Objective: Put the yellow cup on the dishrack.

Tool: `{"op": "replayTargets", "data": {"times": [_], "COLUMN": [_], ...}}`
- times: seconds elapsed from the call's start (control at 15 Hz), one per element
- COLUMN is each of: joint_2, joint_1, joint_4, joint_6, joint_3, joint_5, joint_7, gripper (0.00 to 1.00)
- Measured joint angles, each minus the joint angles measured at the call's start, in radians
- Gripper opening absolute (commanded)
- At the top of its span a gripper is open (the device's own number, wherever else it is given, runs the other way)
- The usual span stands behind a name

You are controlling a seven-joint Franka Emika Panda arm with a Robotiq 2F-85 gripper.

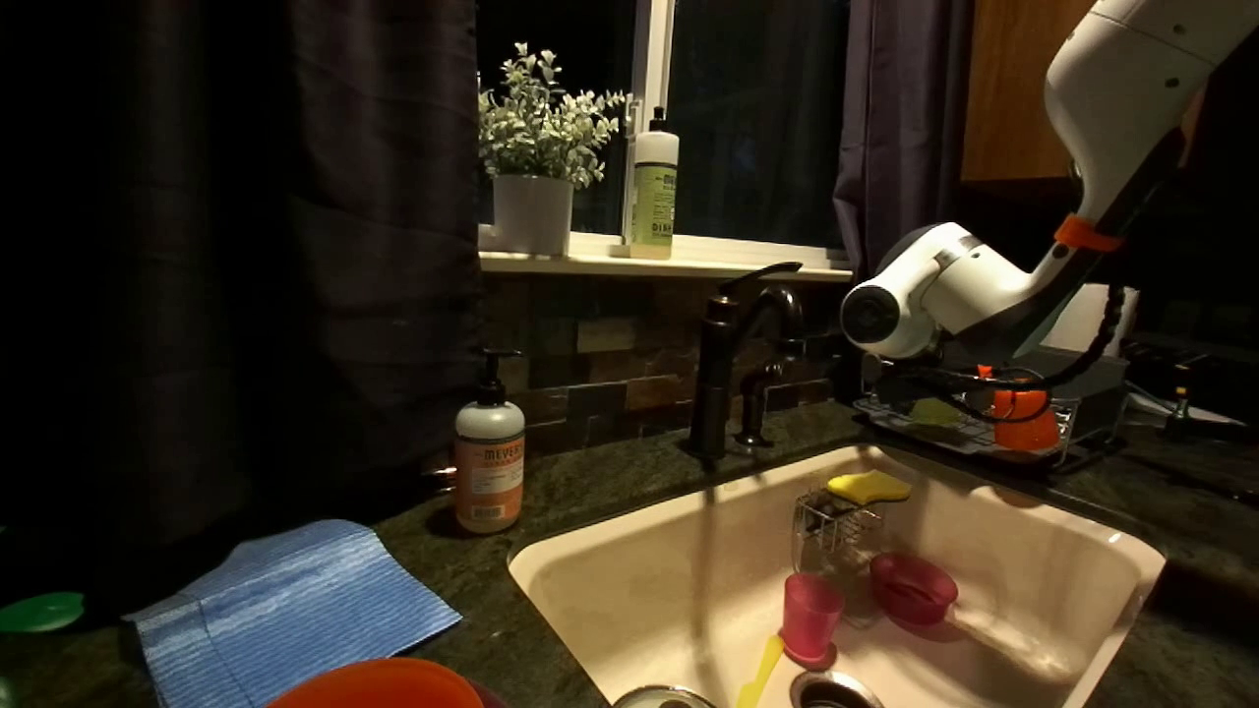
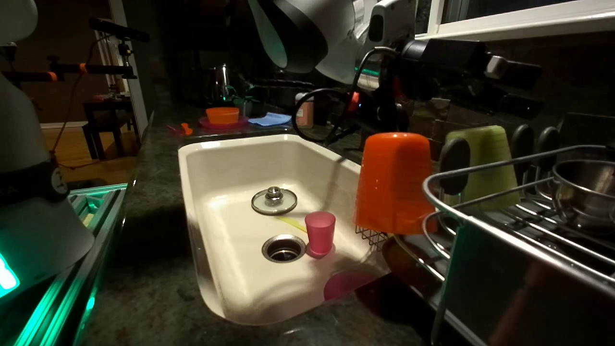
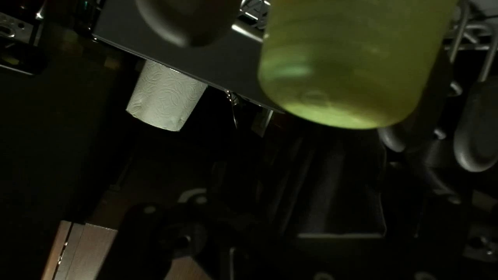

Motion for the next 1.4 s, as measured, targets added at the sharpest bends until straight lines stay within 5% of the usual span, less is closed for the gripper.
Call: {"op": "replayTargets", "data": {"times": [0.53, 0.87, 1.4], "joint_2": [-0.127, -0.258, -0.427], "joint_1": [-0.003, -0.01, -0.023], "joint_4": [0.019, 0.02, 0.06], "joint_6": [0.096, 0.221, 0.13], "joint_3": [0.004, -0.017, -0.078], "joint_5": [0.193, 0.514, 1.012], "joint_7": [-0.146, -0.433, -0.932], "gripper": [1.0, 1.0, 1.0]}}
